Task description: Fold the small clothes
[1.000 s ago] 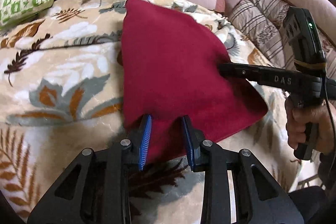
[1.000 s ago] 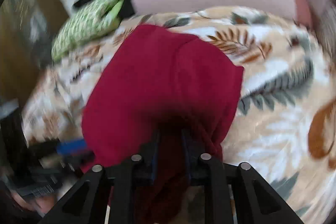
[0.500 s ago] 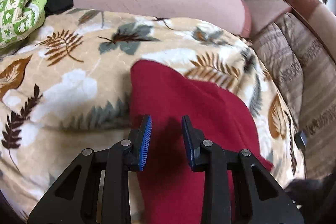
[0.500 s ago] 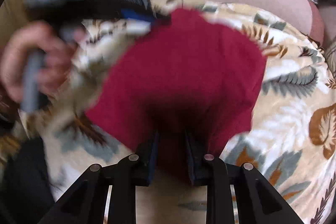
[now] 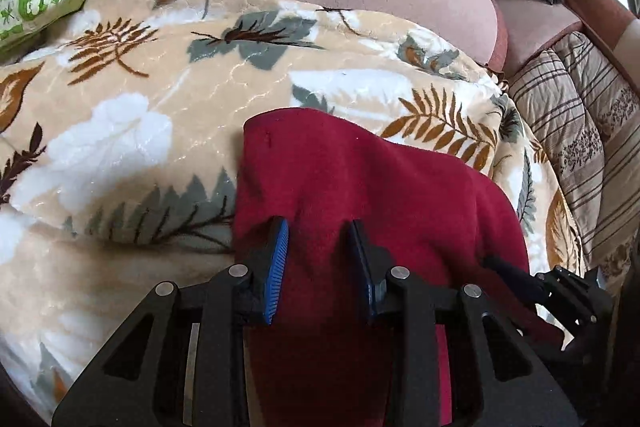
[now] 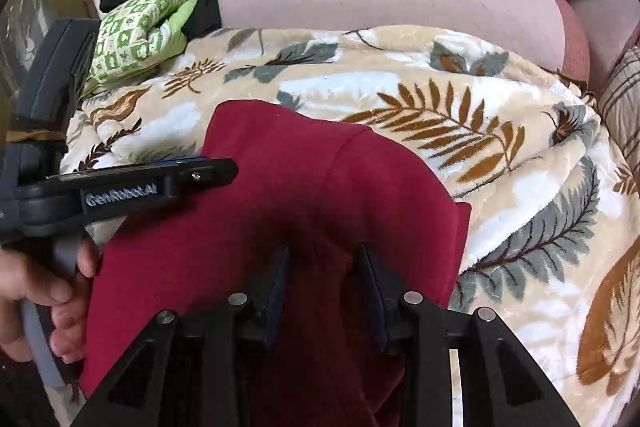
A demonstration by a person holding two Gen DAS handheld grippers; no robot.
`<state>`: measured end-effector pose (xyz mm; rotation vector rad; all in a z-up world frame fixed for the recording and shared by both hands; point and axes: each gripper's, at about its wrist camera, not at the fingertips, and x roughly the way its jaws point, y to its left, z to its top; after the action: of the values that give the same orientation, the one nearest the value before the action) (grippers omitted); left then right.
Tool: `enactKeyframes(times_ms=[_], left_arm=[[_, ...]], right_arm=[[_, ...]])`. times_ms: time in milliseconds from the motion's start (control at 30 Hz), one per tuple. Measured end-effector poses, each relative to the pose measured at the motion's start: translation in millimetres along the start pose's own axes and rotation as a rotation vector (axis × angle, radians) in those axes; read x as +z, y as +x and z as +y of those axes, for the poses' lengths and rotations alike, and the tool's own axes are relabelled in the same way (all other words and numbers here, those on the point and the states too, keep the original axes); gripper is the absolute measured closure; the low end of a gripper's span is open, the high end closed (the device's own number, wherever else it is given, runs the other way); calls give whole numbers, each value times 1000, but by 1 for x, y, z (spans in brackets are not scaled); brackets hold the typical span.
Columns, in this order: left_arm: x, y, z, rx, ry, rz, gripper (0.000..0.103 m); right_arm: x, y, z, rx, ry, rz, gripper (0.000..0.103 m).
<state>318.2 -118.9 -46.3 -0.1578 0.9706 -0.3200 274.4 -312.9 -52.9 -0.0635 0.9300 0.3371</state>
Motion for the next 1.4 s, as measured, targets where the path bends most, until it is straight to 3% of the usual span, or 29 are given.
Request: enactKeyframes(times_ms=[100, 167, 267, 400, 467, 500, 533, 567, 600, 667, 733, 800, 867, 900, 933, 1000, 1167, 1233, 1400], left_arm=[[4, -20, -8, 32, 34, 11, 72], [0, -51, -9, 0, 43, -25, 72], [-23, -99, -10, -26, 80, -97, 72], [-66, -124, -20, -50, 115, -119, 72], [-84, -106, -29, -49, 141, -57, 69], [-90, -89, -33, -40, 152, 10, 63], [-94, -80, -38, -17, 188, 21, 62], [-95, -84, -48, 19, 235, -20, 58], [-93, -86, -52, 32, 242, -9, 56], [-89, -95, -52, 23, 203, 18, 56], [-90, -114, -44, -24, 157, -13, 56], [-95, -128, -34, -22, 120, -41, 56], [-97, -133, -17, -21, 83, -40, 55], [-97, -133, -10, -16, 68, -31, 55], [-96, -131, -4, -14, 50, -25, 55], [-94, -125, 13, -50, -12, -19, 55], [-86, -87, 38, -143, -147, 48, 52], [-83, -81, 42, -187, -181, 32, 42], [-76, -70, 43, -331, -202, 31, 39]], right_arm=[[4, -13, 2, 4, -2, -4, 69], [3, -37, 7, -16, 12, -14, 69], [-10, -90, 15, -52, 44, -123, 67], [-43, -138, 35, 6, 94, -233, 62], [-62, -121, 52, 28, 73, -132, 61], [-69, -106, 57, 33, 55, -57, 61], [-79, -81, 60, 25, 40, 58, 61], [-84, -71, 60, 12, 34, 108, 61], [-85, -76, 61, 9, 25, 73, 61], [-81, -93, 63, -6, 17, 35, 61], [-89, -113, 62, -7, 40, -21, 61], [-94, -129, 58, -24, 76, -52, 61], [-96, -140, 45, 24, 145, -103, 57], [-98, -146, 35, 63, 202, -132, 47], [-100, -150, 19, 98, 290, -162, 29], [-102, -151, -4, 135, 415, -225, 24], [-97, -119, -62, 293, 678, -283, 22], [-92, -103, -72, 374, 716, -299, 22], [-80, -67, -80, 447, 718, -268, 20]])
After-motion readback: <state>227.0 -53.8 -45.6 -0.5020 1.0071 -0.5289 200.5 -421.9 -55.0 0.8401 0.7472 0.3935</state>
